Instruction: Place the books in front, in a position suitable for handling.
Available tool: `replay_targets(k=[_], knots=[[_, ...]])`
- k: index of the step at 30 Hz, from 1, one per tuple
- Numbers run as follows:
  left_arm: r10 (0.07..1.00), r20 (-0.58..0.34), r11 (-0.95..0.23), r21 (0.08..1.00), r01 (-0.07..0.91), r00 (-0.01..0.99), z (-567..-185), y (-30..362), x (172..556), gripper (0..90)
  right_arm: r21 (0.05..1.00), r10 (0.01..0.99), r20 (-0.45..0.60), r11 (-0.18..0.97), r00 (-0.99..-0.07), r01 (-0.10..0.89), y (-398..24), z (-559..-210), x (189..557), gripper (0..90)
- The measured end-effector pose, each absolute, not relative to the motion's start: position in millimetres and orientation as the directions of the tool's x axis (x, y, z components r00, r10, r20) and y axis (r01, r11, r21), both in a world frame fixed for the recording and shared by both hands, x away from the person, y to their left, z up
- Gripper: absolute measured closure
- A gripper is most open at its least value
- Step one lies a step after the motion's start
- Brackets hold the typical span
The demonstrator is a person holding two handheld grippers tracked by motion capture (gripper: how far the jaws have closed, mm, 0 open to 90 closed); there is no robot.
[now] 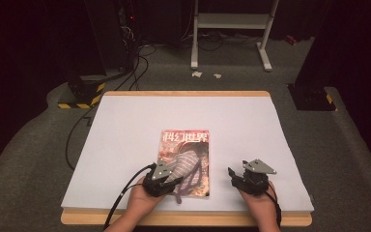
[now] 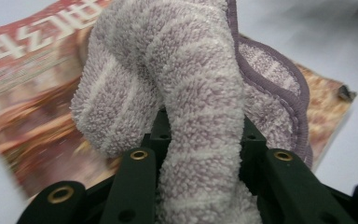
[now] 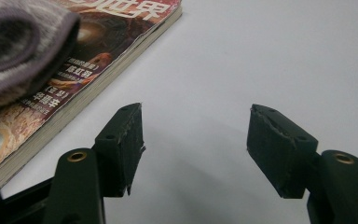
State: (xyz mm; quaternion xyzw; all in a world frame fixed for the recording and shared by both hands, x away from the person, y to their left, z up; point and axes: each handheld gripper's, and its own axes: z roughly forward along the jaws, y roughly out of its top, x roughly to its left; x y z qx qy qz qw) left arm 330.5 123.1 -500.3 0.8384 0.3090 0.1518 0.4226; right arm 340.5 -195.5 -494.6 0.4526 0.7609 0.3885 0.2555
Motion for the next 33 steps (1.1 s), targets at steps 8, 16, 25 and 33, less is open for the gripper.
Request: replay_targets(k=[8, 16, 25, 33], knots=[[0.596, -0.043, -0.456, 0.804, 0.382, 0.802, -501, 88, 332, 67.3, 0.818, 0.883, -0.043, 0.299, -0.467, 0.491, -193, -496, 340, 36.2], [0.61, -0.001, -0.478, 0.797, 0.37, 0.792, -502, 100, 332, 67.5, 0.818, 0.882, -0.032, 0.293, -0.469, 0.494, -193, -495, 340, 36.8], [0.686, -0.016, -0.428, 0.8, 0.42, 0.728, -504, 158, 329, 67.6, 0.817, 0.884, -0.032, 0.291, -0.466, 0.498, -193, -497, 340, 36.4], [0.731, -0.031, -0.384, 0.807, 0.448, 0.682, -506, 192, 324, 67.9, 0.817, 0.884, -0.031, 0.291, -0.466, 0.498, -190, -497, 340, 36.0]])
